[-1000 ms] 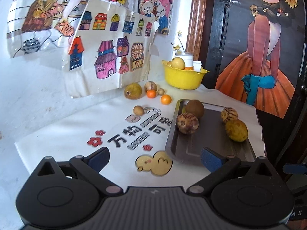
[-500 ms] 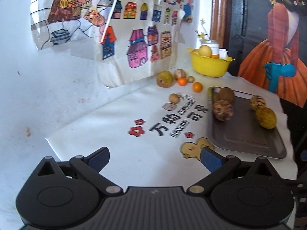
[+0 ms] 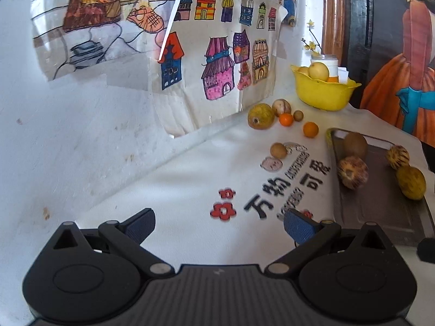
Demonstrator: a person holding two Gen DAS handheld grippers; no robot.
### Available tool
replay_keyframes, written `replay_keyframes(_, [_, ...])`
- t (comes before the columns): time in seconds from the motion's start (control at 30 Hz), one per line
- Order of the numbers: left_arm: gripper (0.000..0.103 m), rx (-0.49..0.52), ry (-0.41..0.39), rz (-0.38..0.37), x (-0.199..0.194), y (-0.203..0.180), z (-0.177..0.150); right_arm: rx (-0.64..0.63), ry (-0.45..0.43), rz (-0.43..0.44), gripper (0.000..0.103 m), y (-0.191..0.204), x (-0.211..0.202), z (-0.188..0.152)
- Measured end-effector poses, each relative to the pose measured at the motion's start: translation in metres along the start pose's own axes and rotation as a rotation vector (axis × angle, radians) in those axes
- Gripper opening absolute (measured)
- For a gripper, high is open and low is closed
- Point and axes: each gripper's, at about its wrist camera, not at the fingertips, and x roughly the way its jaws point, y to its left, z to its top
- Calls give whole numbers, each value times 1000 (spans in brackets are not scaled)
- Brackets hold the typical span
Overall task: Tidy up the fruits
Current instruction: 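Withdraw both tools from the tray toward the fruits left on the table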
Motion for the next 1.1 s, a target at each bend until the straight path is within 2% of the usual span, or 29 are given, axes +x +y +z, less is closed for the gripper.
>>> replay_keyframes(0.2, [103,16,-19,-28,27,-7,19,-10,-31,14,103,-17,16,26])
replay_keyframes(0.5, [103,56,-43,-114,72,-23,38,-23,-55,55,103,-44,42,83])
replay_keyframes(0.8, [103,69,-50,-171,111,-32,46,-74,-30,87,102,-60,87,132])
replay_keyframes(1.1, [103,2,-11,-178,142,-29,52,19,61,89,97,-78,160,160])
